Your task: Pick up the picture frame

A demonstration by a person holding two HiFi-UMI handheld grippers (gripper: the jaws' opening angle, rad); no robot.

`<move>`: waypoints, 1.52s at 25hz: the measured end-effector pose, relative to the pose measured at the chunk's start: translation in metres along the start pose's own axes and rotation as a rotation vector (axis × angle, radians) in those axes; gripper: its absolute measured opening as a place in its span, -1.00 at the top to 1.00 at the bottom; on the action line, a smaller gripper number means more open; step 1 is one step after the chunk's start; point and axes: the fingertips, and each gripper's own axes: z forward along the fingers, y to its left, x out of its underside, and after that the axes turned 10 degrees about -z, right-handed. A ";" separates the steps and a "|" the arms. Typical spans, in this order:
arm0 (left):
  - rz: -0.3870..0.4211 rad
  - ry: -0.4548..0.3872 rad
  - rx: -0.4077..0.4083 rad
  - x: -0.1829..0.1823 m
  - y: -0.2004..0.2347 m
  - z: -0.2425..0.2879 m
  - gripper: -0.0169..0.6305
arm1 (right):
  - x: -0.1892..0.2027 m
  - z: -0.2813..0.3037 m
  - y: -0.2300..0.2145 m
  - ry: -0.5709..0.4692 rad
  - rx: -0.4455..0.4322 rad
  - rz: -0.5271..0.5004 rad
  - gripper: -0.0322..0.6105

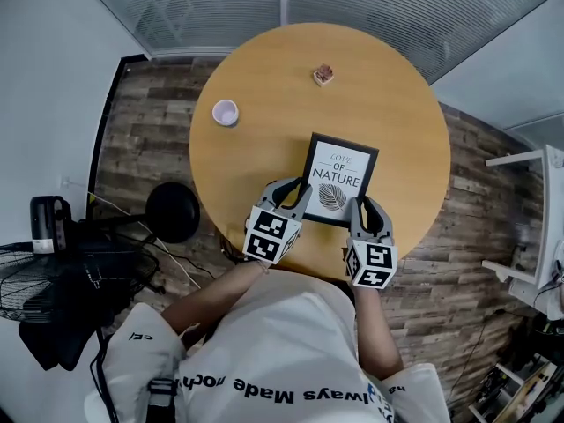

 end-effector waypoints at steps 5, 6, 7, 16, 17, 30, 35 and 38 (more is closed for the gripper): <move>-0.007 -0.034 0.008 -0.014 -0.006 -0.013 0.63 | -0.017 -0.012 0.001 -0.031 0.005 -0.007 0.60; -0.007 -0.040 0.009 -0.016 -0.007 -0.016 0.63 | -0.021 -0.014 0.001 -0.037 0.007 -0.008 0.60; -0.006 -0.048 0.010 -0.018 -0.008 -0.018 0.63 | -0.024 -0.016 0.002 -0.044 0.009 -0.011 0.60; -0.002 -0.111 0.019 -0.045 -0.017 -0.044 0.63 | -0.058 -0.035 0.006 -0.106 0.022 -0.034 0.60; -0.002 -0.119 0.021 -0.048 -0.017 -0.047 0.63 | -0.061 -0.037 0.007 -0.113 0.023 -0.036 0.60; 0.000 -0.230 0.054 -0.092 -0.037 -0.082 0.64 | -0.109 -0.069 0.007 -0.213 0.050 -0.059 0.60; 0.013 -0.270 0.061 -0.106 -0.046 -0.097 0.64 | -0.126 -0.085 0.008 -0.251 0.057 -0.063 0.61; 0.017 -0.292 0.070 -0.115 -0.052 -0.107 0.64 | -0.135 -0.095 0.009 -0.271 0.059 -0.054 0.61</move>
